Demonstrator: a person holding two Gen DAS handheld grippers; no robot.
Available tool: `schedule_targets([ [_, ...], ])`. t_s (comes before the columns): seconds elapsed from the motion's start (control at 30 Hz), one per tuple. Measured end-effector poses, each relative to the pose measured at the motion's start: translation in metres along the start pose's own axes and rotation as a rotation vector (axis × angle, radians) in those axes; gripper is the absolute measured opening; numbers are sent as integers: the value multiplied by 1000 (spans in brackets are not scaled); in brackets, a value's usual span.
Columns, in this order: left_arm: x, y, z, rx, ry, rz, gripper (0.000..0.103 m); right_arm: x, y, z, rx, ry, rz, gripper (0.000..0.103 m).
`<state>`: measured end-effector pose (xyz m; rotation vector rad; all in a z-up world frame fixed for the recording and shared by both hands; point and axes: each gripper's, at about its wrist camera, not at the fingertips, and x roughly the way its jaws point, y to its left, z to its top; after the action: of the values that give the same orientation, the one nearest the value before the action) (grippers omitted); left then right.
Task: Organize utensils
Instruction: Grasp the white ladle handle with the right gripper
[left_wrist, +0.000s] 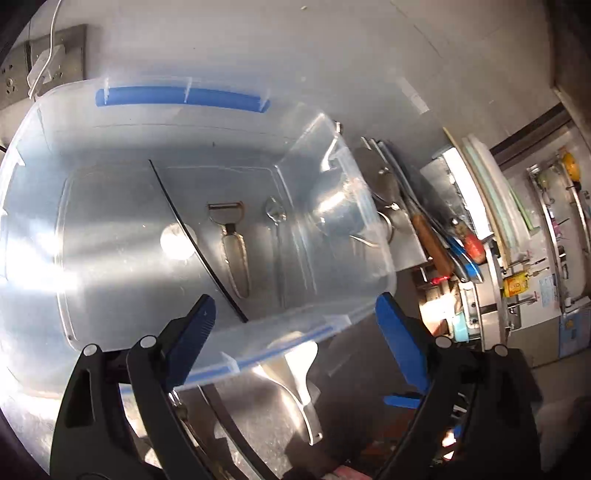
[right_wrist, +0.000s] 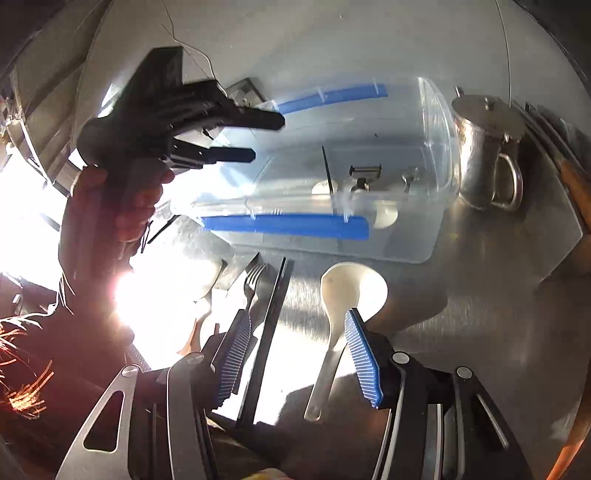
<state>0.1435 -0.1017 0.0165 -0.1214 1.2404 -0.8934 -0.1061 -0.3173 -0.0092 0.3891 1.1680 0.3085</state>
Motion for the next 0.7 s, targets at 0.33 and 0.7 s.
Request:
schedule_targets([
  [0.33, 81, 7, -95, -110, 268, -17, 87, 89, 10, -33, 16, 148, -151, 55],
  [0.7, 127, 55, -119, -321, 329, -27, 87, 110, 16, -40, -22, 166, -233, 38],
])
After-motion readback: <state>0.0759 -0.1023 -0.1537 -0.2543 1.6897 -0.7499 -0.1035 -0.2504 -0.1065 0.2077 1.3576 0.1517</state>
